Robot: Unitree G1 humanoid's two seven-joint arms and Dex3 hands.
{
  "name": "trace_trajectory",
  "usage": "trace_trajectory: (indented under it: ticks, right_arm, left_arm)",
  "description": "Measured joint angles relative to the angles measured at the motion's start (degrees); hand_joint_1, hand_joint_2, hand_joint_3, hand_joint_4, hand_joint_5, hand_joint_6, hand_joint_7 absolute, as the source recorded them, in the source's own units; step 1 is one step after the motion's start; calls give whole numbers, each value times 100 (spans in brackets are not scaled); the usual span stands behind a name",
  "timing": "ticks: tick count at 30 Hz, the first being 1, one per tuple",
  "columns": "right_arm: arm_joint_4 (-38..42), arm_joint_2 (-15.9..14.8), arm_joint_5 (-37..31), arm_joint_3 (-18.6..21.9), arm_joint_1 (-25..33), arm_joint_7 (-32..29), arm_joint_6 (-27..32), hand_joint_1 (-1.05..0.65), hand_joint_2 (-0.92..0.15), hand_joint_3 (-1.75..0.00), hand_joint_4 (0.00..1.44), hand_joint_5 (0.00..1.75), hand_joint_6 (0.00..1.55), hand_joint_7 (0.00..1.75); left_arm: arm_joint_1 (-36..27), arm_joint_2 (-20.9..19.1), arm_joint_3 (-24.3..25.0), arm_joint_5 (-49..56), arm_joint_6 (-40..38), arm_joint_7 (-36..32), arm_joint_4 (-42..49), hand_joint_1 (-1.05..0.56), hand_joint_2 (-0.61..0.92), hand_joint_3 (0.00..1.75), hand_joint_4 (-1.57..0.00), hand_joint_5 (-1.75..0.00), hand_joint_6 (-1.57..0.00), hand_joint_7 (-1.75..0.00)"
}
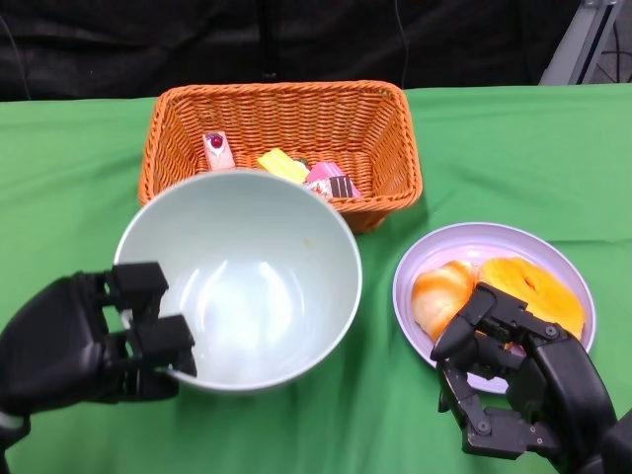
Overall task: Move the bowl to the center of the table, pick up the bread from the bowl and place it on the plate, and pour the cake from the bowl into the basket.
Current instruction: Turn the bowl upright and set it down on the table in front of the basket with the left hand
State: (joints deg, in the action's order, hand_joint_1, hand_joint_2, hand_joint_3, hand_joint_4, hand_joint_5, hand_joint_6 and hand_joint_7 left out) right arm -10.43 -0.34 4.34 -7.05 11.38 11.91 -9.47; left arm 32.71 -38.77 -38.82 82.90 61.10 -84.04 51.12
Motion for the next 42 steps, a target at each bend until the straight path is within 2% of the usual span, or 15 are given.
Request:
trace_trajectory:
  ticks: [5,10,16,23,27,30,31,32,33,35,36,38,39,41,42]
  right_arm:
    - [0,0,0,5,0,-1,5,-8,-52,-113,71,174,59,153]
    - [0,0,3,8,0,0,6,-8,-52,-112,70,174,58,153]
    - [0,-2,-9,9,-1,-3,15,-8,-53,-111,70,174,59,152]
    - [0,-3,-8,13,-3,-1,14,-8,-53,-111,71,174,59,153]
    - [1,-5,-6,17,-7,6,12,-9,-53,-111,72,174,59,153]
    - [1,-6,-6,18,-16,13,10,-9,-53,-111,72,175,59,154]
    - [1,-6,-6,18,-20,15,10,-9,-53,-111,72,174,58,154]
    - [3,-6,-6,18,-26,17,10,-8,-53,-112,71,174,58,154]
    - [4,-6,-6,20,-32,18,10,-9,-52,-112,71,174,58,154]
    - [5,-6,-7,23,-40,17,12,-9,-52,-113,71,174,58,154]
    - [5,-7,-7,23,-41,15,14,-8,-52,-113,71,174,59,154]
    - [5,-7,-19,23,-41,7,16,-8,-52,-113,71,174,58,154]
    - [5,-7,-21,23,-41,5,16,-8,-52,-113,70,174,58,154]
    - [5,-8,-24,23,-41,2,16,-9,-52,-112,70,175,58,153]
    - [5,-8,-27,23,-41,2,16,-9,-52,-112,70,175,58,153]
  left_arm:
    - [-6,-2,-480,-34,-186,-332,167,-12,88,15,-74,-175,-71,-136]
    - [-39,0,-845,-79,-260,-375,295,-12,83,9,-73,-175,-74,-131]
    - [-70,37,-950,-489,-246,-148,550,-11,84,5,-71,-175,-67,-144]
    - [-68,122,-971,-968,-169,465,728,-15,87,2,-70,-173,-75,-121]
    - [-67,130,-933,-1275,-60,865,739,-20,91,2,-74,-162,-82,-99]
    - [-68,130,-871,-1430,-43,1125,714,-21,92,3,-75,-159,-85,-93]
    - [-75,130,-845,-1512,-13,1241,708,-23,92,7,-75,-139,-85,-76]
    - [-88,130,-785,-1656,45,1431,709,-24,92,8,-73,-113,-82,-47]
    - [-101,130,-703,-1825,112,1648,715,-24,92,7,-72,-95,-79,-29]
    - [-105,126,-558,-2113,205,2115,719,-30,92,5,-70,-58,-69,-9]
    - [-108,122,-499,-2237,244,2325,721,-41,92,3,-65,-30,-58,-4]
    - [-107,109,-377,-2512,433,2836,774,-60,91,1,-55,-9,-45,-1]
    - [-106,100,-325,-2664,556,3164,824,-75,92,3,-42,-4,-35,0]
    - [-102,91,-210,-3017,807,3878,950,-95,92,8,-20,-1,-20,0]
    - [-97,85,-145,-3224,929,4264,1019,-98,92,9,-16,0,-18,0]
